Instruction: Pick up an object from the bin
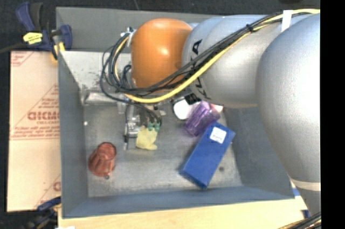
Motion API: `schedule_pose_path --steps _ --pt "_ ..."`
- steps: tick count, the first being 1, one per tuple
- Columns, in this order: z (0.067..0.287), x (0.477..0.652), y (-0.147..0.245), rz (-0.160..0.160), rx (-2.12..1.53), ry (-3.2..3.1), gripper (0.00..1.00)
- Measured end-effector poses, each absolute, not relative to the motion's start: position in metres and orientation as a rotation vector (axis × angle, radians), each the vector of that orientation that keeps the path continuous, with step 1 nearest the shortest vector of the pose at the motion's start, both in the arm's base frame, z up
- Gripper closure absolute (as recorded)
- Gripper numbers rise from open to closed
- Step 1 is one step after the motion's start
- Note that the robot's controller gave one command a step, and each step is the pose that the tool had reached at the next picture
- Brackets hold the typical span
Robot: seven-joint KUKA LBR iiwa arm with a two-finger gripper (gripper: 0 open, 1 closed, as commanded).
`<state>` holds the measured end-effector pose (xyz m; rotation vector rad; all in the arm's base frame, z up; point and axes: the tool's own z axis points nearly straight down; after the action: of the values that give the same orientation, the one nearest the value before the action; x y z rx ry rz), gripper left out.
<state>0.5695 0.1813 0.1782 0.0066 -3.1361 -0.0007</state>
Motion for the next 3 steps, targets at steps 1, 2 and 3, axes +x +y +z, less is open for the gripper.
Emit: schedule_pose_path --steps 1,2,3 --pt "0.183 0.572 0.181 -0.003 0.0 -3.144 0.0" --pt "0.119 0.615 0.133 -0.001 0.2 -3.142 0.0" --pt "0.129 0.614 0.11 -0.003 0.799 -3.047 0.0"
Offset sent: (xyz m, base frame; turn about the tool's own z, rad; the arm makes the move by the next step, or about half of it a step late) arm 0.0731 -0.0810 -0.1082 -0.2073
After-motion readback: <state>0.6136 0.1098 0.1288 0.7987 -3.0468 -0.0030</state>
